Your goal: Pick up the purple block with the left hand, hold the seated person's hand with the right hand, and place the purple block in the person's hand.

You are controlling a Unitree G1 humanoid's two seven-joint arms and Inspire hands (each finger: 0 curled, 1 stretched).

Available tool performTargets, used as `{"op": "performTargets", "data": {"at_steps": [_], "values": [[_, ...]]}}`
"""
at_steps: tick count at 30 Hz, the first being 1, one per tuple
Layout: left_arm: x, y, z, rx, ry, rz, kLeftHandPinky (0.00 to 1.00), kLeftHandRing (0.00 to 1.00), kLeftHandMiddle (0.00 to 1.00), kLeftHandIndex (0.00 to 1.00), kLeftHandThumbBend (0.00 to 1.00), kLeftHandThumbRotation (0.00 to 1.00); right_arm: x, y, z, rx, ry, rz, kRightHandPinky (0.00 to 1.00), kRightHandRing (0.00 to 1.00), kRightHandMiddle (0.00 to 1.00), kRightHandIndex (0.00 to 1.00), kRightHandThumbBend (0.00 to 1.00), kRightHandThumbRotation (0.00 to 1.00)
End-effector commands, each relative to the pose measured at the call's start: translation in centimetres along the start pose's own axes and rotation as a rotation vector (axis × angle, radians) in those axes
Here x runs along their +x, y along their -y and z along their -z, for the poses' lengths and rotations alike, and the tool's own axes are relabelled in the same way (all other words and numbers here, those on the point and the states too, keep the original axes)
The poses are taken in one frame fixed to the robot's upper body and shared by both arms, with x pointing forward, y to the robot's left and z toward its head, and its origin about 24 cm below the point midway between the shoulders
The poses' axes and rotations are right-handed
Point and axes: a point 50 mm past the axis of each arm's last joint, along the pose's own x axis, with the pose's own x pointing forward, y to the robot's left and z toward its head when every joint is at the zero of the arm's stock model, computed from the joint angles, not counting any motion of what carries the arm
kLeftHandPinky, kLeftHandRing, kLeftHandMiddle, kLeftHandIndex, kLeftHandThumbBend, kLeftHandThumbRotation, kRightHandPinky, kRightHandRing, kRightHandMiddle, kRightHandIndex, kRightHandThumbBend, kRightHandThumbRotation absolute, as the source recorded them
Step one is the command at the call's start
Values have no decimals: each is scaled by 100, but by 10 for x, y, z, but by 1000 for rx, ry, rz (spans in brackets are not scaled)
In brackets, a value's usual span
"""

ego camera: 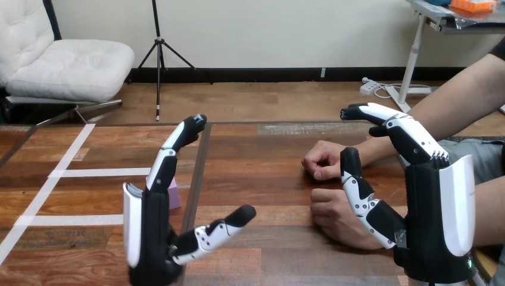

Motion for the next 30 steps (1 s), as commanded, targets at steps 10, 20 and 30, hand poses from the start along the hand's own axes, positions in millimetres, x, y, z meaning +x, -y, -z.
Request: {"op": "performTargets", "data": {"at_steps": [10, 20, 30], "values": [[41, -48, 19, 199, 0, 23, 87, 87, 87, 86, 78, 50, 10, 6, -5, 0, 48, 35, 61, 72, 73, 67, 27, 0], [55, -69, 29, 377, -61, 77, 88, 90, 90, 89, 77, 59, 9, 6, -4, 0, 41, 30, 61, 72, 73, 67, 27, 0], [69, -83, 39, 498, -116, 133, 88, 92, 93, 91, 74, 59, 8, 5, -4, 9, 40, 25, 61, 72, 73, 68, 28, 0]]}}
